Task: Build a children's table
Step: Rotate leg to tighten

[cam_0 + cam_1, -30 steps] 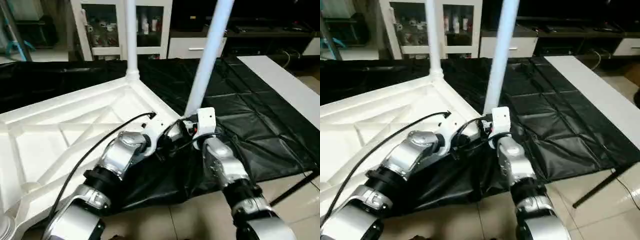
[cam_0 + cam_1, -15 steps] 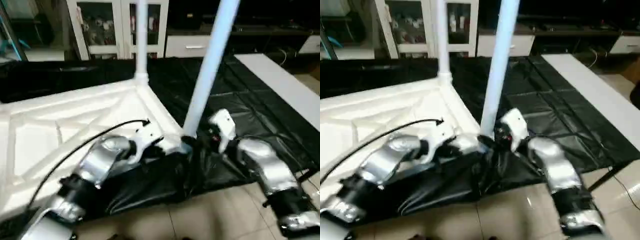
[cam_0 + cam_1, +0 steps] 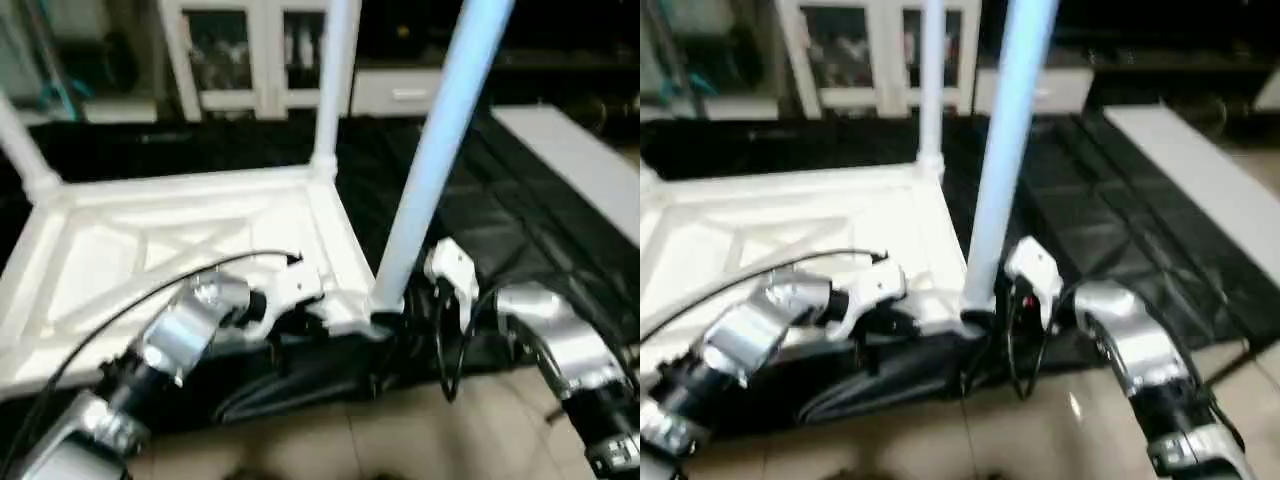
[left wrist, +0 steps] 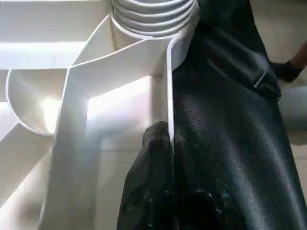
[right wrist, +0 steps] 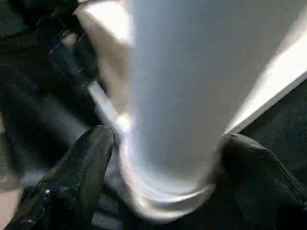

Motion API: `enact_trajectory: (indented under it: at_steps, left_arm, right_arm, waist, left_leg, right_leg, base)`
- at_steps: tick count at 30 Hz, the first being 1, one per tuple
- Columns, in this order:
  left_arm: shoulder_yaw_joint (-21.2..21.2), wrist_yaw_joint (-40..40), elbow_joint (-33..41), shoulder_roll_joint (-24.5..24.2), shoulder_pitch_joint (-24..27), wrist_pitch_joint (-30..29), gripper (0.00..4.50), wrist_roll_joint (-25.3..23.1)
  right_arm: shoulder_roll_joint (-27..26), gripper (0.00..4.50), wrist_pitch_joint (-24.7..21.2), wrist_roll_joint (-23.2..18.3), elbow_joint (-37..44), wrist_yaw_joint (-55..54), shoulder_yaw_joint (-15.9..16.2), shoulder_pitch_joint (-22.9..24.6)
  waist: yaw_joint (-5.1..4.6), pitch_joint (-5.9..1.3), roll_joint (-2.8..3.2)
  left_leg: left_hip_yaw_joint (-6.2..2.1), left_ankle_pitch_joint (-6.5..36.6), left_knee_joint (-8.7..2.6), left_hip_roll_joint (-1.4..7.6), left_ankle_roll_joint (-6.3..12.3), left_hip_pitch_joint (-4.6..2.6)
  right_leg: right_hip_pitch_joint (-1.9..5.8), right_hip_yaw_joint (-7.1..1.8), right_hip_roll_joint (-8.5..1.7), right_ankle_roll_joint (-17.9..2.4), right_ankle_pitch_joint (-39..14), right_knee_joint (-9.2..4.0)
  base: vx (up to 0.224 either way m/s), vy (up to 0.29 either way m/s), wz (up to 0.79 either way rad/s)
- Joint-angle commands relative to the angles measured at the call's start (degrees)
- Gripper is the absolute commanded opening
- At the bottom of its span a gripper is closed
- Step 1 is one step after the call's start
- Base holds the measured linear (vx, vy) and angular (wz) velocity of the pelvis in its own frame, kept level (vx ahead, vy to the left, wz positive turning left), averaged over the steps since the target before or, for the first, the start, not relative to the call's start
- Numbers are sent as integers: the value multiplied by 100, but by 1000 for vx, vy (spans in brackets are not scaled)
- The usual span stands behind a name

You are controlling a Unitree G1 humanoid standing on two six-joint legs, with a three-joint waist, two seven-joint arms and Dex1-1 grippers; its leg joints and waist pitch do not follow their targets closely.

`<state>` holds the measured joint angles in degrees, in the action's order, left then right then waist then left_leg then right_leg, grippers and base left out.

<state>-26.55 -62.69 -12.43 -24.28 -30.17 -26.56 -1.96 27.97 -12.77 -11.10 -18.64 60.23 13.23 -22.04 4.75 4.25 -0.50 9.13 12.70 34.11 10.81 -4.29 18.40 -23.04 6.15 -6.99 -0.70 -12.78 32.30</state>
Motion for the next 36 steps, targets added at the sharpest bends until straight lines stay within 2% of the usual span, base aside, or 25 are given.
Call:
enact_trajectory:
  at_steps: [1, 2, 3, 4, 5, 6, 8, 10, 12, 13, 15, 17, 18, 20, 23, 24, 30, 36]
  left_arm:
    - [-276, -109, -90, 32, 62, -72, 0, -94]
    - [-274, -110, -97, 31, 58, -68, 0, -97]
    - [-270, -110, -87, 26, 60, -74, 0, -101]
    - [-270, -110, -80, 23, 63, -78, 0, -102]
    - [-270, -110, -78, 22, 64, -80, 0, -102]
    - [-272, -109, -76, 20, 64, -83, 0, -103]
    - [-273, -109, -81, 13, 63, -83, 0, -102]
    - [-273, -119, -80, 3, 64, -84, 0, -106]
    - [-273, -125, -88, -7, 63, -78, 0, -114]
    - [-275, -129, -92, -13, 59, -79, 0, -114]
    - [-274, -135, -94, -18, 55, -79, 0, -118]
    - [-273, -139, -98, -19, 55, -75, 0, -122]
    - [-273, -146, -102, -19, 55, -73, 0, -125]
    - [-277, -160, -103, -21, 54, -73, 0, -128]
    - [-284, -174, -101, -28, 61, -68, 0, -130]
    - [-285, -178, -97, -30, 64, -68, 0, -131]
    - [-298, -197, -91, -36, 70, -77, 0, -135]
    - [-306, -228, -88, -44, 71, -91, 0, -135]
  right_arm:
    - [59, 384, 81, 96, -13, 116, 90, -53]
    - [48, 384, 107, 121, -48, 102, 90, -65]
    - [-5, 384, 153, 141, -135, 43, 43, -108]
    - [-35, 384, 163, 135, -176, 12, 13, -134]
    - [-45, 384, 166, 132, -189, 3, 3, -143]
    - [-46, 384, 159, 124, -193, 26, 7, -153]
    - [-42, 384, 162, 126, -200, 61, 24, -165]
    - [-47, 384, 176, 133, -223, 82, 30, -182]
    - [-53, 384, 202, 141, -253, 101, 35, -199]
    - [-68, 384, 241, 152, -309, 118, 33, -224]
    - [-81, 384, 269, 154, -359, 131, 24, -250]
    - [-94, 384, 275, 142, -386, 136, 12, -265]
    - [-106, 384, 268, 117, -406, 159, -1, -283]
    - [-130, 357, 243, 62, -417, 192, -28, -302]
    - [-149, 339, 237, 11, -410, 247, -29, -298]
    - [-148, 317, 246, -2, -411, 279, -23, -289]
    - [-170, 278, 260, -36, -421, 307, -52, -276]
    - [-202, 270, 232, -52, -413, 333, -66, -261]
  waist:
    - [-78, -361, 20]
    - [-119, -314, -29]
    - [-130, -287, -58]
    - [-146, -294, -58]
    - [-162, -331, -63]
    - [-168, -334, -63]
    - [-169, -336, -70]
    - [-165, -352, -66]
    - [-168, -351, -70]
    - [-177, -346, -95]
    - [-176, -336, -101]
    - [-176, -338, -107]
    - [-183, -342, -105]
    - [-182, -350, -110]
    - [-186, -351, -104]
    - [-190, -357, -107]
    - [-195, -357, -105]
    - [-200, -363, -99]
  left_leg:
    - [-46, 1787, -575, 251, -25, -43]
    - [-9, 2067, -602, 213, 28, 21]
    - [40, 2513, -557, 175, 60, -112]
    - [36, 2604, -542, 162, 56, -143]
    - [24, 2471, -543, 169, 87, -115]
    - [13, 2282, -561, 184, 124, -47]
    - [22, 2192, -559, 187, 139, -39]
    - [37, 1935, -556, 194, 159, -7]
    - [44, 1896, -553, 194, 160, -3]
    - [42, 1873, -549, 183, 169, 21]
    - [54, 1927, -535, 173, 174, -13]
    - [56, 1924, -527, 168, 194, -13]
    - [45, 1880, -533, 172, 197, 9]
    - [37, 1797, -533, 173, 201, 37]
    - [28, 1764, -536, 178, 196, 53]
    - [26, 1744, -534, 179, 198, 57]
    - [27, 1706, -533, 182, 189, 66]
    - [27, 1640, -535, 184, 188, 80]
  right_leg:
    - [206, -265, -129, -869, -1219, -291]
    - [248, -275, -95, -936, -1323, -309]
    - [141, -285, -112, -795, -2164, -433]
    - [122, -287, -125, -756, -2394, -448]
    - [151, -306, -144, -729, -2413, -452]
    - [186, -320, -149, -736, -2268, -427]
    - [185, -328, -147, -751, -2189, -419]
    - [204, -349, -145, -860, -1892, -371]
    - [203, -356, -143, -893, -1853, -360]
    - [206, -371, -138, -872, -1950, -353]
    - [164, -410, -133, -822, -2185, -377]
    - [159, -426, -128, -789, -2320, -382]
    - [174, -421, -130, -772, -2339, -374]
    - [196, -417, -133, -733, -2331, -367]
    - [197, -407, -130, -698, -2376, -372]
    - [199, -406, -132, -696, -2372, -372]
    - [198, -409, -133, -721, -2322, -365]
    - [211, -410, -127, -780, -2156, -344]
  base:
    - [0, 0, 0]
    - [0, 0, 0]
    - [0, 0, 0]
    - [0, 0, 0]
    - [0, 0, 0]
    - [0, 0, 0]
    - [0, 0, 0]
    - [0, 0, 0]
    - [0, 0, 0]
    - [0, 0, 0]
    - [0, 0, 0]
    - [0, 0, 0]
    - [0, 0, 0]
    - [0, 0, 0]
    - [0, 0, 0]
    - [0, 0, 0]
    - [0, 0, 0]
    - [0, 0, 0]
